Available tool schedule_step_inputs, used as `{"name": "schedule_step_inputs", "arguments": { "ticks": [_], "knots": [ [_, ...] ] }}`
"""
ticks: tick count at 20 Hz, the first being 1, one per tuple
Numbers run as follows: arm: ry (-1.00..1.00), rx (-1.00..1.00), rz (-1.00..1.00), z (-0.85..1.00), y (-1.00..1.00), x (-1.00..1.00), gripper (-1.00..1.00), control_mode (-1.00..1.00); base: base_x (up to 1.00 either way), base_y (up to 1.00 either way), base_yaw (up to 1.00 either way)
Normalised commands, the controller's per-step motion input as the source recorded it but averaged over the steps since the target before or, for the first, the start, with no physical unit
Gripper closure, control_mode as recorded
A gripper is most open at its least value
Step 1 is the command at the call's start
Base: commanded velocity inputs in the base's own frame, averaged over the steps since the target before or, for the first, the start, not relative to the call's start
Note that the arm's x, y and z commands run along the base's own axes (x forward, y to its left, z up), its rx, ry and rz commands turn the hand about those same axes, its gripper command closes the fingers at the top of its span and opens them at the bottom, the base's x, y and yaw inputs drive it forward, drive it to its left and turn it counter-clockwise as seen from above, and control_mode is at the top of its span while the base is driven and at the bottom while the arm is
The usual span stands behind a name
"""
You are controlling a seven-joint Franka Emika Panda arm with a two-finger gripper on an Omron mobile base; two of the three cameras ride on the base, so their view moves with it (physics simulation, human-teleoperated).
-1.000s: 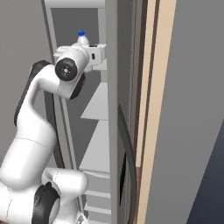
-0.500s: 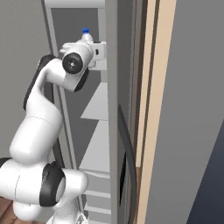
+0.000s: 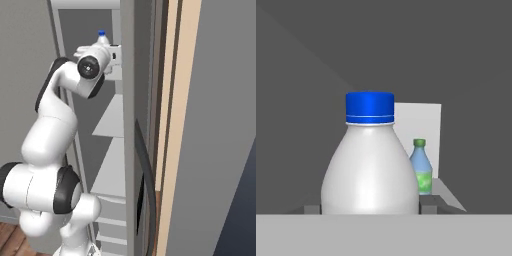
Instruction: Take the bottled waters from the counter and place them in the freezer to freeze. Close the freezer door after placing the bottles.
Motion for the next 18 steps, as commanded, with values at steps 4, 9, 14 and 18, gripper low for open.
{"name": "schedule_step_inputs", "arguments": {
  "ticks": [4,9,14,18],
  "knots": [
    [0.00,0.00,0.00,0.00,0.00,0.32,1.00,-1.00,0.00,0.00,0.00],
    [0.00,0.00,0.00,-0.01,0.00,0.31,1.00,-1.00,0.00,0.00,0.00],
    [0.00,0.00,0.00,-0.07,0.00,0.25,1.00,-1.00,0.00,0.00,0.00],
    [0.00,0.00,0.00,-0.11,0.00,0.16,1.00,-1.00,0.00,0.00,0.00]
  ]
}}
